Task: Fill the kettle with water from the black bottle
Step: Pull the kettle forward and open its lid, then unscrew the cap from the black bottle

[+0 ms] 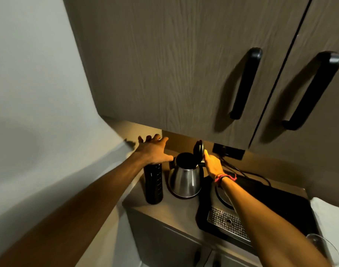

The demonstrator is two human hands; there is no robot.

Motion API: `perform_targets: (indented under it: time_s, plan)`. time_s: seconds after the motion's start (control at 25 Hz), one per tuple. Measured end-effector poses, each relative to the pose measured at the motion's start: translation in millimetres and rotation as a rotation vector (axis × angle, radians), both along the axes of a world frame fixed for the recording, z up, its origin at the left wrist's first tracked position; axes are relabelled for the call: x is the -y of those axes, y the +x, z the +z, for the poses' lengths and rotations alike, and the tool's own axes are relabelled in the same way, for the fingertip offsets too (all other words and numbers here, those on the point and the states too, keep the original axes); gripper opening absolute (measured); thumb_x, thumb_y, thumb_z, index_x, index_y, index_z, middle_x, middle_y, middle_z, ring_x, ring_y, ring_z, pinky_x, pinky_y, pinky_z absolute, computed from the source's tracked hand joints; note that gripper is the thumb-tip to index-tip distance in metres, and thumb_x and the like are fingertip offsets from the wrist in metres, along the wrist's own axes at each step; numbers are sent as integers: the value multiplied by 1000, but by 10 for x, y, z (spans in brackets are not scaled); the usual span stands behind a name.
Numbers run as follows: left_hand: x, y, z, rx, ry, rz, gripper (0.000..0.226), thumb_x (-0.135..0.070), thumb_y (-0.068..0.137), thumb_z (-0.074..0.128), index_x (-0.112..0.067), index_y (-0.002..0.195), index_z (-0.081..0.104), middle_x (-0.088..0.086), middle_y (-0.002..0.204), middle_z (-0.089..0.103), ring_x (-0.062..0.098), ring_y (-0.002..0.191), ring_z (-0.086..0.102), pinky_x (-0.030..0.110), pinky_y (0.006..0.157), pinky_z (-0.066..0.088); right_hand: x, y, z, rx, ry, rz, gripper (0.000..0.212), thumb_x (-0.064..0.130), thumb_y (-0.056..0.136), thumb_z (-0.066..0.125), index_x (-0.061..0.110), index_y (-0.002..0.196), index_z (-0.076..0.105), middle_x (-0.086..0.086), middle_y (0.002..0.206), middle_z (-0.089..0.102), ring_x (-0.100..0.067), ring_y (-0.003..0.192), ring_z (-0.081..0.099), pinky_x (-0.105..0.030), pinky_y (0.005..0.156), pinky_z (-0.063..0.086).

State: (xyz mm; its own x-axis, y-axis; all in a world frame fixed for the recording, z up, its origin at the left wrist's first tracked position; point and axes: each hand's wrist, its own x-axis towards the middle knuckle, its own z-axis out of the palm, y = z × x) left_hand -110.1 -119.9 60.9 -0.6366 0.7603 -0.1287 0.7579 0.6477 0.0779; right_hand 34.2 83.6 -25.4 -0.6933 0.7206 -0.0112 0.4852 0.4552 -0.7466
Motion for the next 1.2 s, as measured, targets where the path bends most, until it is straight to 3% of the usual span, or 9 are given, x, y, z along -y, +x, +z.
perform_targets:
  time_s: [0.16, 0.32, 0.44, 0.56, 0.72, 0.8, 0.88, 1.0, 1.2]
  plan:
    - [138, -3, 13, 52, 6, 18, 90, -59, 70, 65, -29, 146, 28, 8, 146, 32, 38, 129, 37, 56, 102, 38, 45, -86, -96, 90, 52, 81, 44, 27, 104, 24, 3, 130, 50, -33, 114, 62, -45, 106, 59, -51, 98, 44]
    - [168, -38, 1, 71, 48, 8, 81, -43, 70, 72, -28, 141, 36, 7, 139, 38, 33, 122, 43, 43, 90, 48, -12, -102, -139, 149, 125, 134, 39, 16, 100, 33, 4, 137, 40, -28, 123, 55, -42, 113, 53, -47, 99, 43]
    - [181, -63, 78, 63, 66, 22, 77, -45, 71, 73, -26, 137, 39, 6, 133, 47, 28, 114, 50, 41, 85, 50, -35, -55, -89, 151, 269, 101, 49, 32, 99, 36, 7, 142, 39, -20, 145, 39, -36, 135, 37, -47, 112, 32]
    - [206, -14, 182, -113, 4, 47, 71, -59, 79, 62, -20, 134, 39, 10, 128, 52, 29, 110, 54, 40, 80, 49, -81, -36, -74, 191, 372, 87, 59, 47, 99, 27, 19, 151, 28, -9, 163, 16, -29, 152, 8, -51, 122, 8]
    - [70, 308, 124, -509, 202, -63, 71, -66, 85, 45, -13, 132, 41, 15, 120, 55, 32, 103, 57, 36, 67, 47, -91, -22, -102, 263, 408, 126, 60, 47, 99, 21, 22, 154, 16, -8, 165, 2, -28, 153, -2, -52, 123, 4]
    - [-73, 633, -198, -405, 277, -248, 70, -68, 84, 45, -13, 126, 46, 13, 112, 58, 30, 97, 59, 34, 61, 43, -101, -21, -115, 287, 425, 134, 60, 45, 100, 21, 20, 154, 15, -8, 165, 0, -28, 152, -3, -53, 123, 5]
    - [-153, 979, -699, -198, 179, -316, 69, -67, 83, 51, -13, 125, 48, 13, 114, 59, 30, 102, 58, 38, 66, 46, -95, -13, -118, 307, 436, 132, 60, 44, 100, 20, 19, 154, 16, -9, 165, 0, -29, 152, -3, -53, 123, 5]
    - [-134, 1254, -1447, 31, -21, -164, 73, -55, 84, 63, -9, 135, 41, 17, 130, 51, 36, 120, 48, 47, 86, 49, -84, -12, -123, 339, 418, 99, 63, 48, 98, 20, 19, 154, 16, -9, 165, -1, -29, 152, -3, -54, 123, 6]
    - [-126, 1375, -1993, 59, -99, -85, 76, -41, 84, 72, -10, 143, 38, 16, 143, 36, 39, 127, 38, 48, 98, 48, -95, -24, -143, 371, 388, 85, 67, 53, 95, 18, 21, 154, 15, -8, 165, -1, -29, 152, -3, -55, 122, 7]
